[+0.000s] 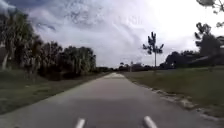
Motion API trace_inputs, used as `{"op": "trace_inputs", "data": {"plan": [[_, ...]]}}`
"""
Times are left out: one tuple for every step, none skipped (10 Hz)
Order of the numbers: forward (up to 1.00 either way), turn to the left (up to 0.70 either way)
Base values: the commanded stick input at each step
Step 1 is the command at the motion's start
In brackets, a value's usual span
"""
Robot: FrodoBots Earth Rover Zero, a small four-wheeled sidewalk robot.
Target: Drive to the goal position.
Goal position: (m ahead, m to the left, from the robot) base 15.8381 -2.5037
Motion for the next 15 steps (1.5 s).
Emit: {"op": "trace_inputs", "data": {"plan": [[0.69,0.26],[0.69,0.34],[0.69,0.34],[0.69,0.34],[0.69,0.3],[0.69,0.06],[0.69,0.03],[0.69,0.3],[0.69,0.34],[0.69,0.33],[0.69,0.17],[0.69,0.03],[0.69,0.03],[0.69,0.03],[0.69,0.03]]}}
